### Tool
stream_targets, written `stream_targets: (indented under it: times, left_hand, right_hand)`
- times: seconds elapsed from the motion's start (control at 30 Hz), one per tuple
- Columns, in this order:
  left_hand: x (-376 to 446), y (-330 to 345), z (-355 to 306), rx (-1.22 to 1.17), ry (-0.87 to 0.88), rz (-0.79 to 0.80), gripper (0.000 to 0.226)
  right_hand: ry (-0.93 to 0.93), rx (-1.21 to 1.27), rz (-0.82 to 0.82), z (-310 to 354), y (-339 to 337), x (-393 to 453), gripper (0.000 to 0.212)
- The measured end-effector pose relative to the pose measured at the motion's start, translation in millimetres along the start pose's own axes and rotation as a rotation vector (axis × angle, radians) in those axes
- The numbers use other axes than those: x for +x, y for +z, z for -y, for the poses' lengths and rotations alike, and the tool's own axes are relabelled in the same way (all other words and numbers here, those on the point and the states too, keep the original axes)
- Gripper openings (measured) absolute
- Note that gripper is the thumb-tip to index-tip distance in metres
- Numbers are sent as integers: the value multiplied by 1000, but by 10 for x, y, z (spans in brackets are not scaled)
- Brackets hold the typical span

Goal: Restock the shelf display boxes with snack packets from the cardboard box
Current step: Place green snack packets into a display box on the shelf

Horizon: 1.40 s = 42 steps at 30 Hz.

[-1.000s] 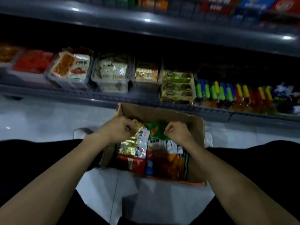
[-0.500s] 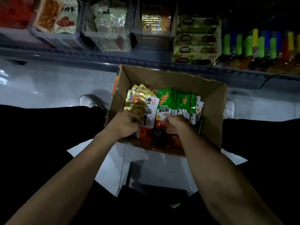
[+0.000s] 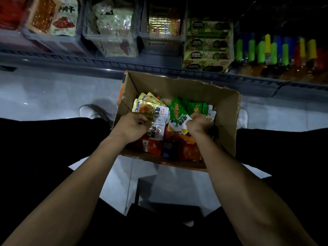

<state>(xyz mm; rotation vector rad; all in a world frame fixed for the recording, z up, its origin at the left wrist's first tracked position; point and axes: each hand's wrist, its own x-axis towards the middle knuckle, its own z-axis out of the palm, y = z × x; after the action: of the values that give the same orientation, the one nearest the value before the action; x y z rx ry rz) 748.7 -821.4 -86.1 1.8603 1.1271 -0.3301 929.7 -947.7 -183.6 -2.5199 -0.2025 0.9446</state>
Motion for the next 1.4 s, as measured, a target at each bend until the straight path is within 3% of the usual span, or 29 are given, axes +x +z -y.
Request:
stream_targets:
  times: [0.07, 0.13, 0.23, 0.3, 0.37, 0.5, 0.6, 0.7, 0.8, 0.97, 1.1, 1.27, 1.4]
  left_hand:
    - [52, 50, -42, -29, 17, -19, 10]
    - [87, 114, -103, -18, 76, -59, 12]
    - [98, 192, -196, 130, 206, -85, 42]
    - [94, 229, -236, 227, 268, -20, 68]
    - [95, 266, -258, 312, 322, 55, 73]
    - [31, 271, -330, 178, 301, 60, 40]
    - [-54, 178, -419, 11, 264, -60, 31]
    - [-180, 52, -532, -232, 208, -90, 19]
    - [-339, -117, -704, -337, 282, -82, 20]
    - [-525, -554, -970, -198, 438, -44, 15]
    - [-566, -860, -1157, -132, 503, -62, 25]
    - [-502, -1069, -1374, -341, 651, -196, 39]
    - [-434, -1274, -1618, -484, 822, -233, 29]
  right_hand:
    - [-222, -84, -37, -23, -219, -81, 21]
    - [-401, -99, 52, 26, -472, -209, 25]
    - [-561, -157, 251, 180, -817, -421, 27]
    - [-646, -150, 310, 311, -979, -548, 25]
    - [-699, -104, 342, 392, -1102, -664, 21]
    - [-709, 9, 217, 418, -1206, -774, 16]
    - [-477, 286, 110, 452, -1215, -816, 33]
    - [-259, 484, 280, 558, -1238, -931, 37]
    - [-336, 578, 399, 717, -1265, -1124, 29]
    - [-427, 734, 307, 1053, -1473, -1306, 28]
    - [-536, 711, 214, 1310, -1649, -1410, 29]
    - [-663, 618, 140, 1766, -1911, -1454, 21]
    - [-749, 597, 146, 2174, -2150, -1523, 24]
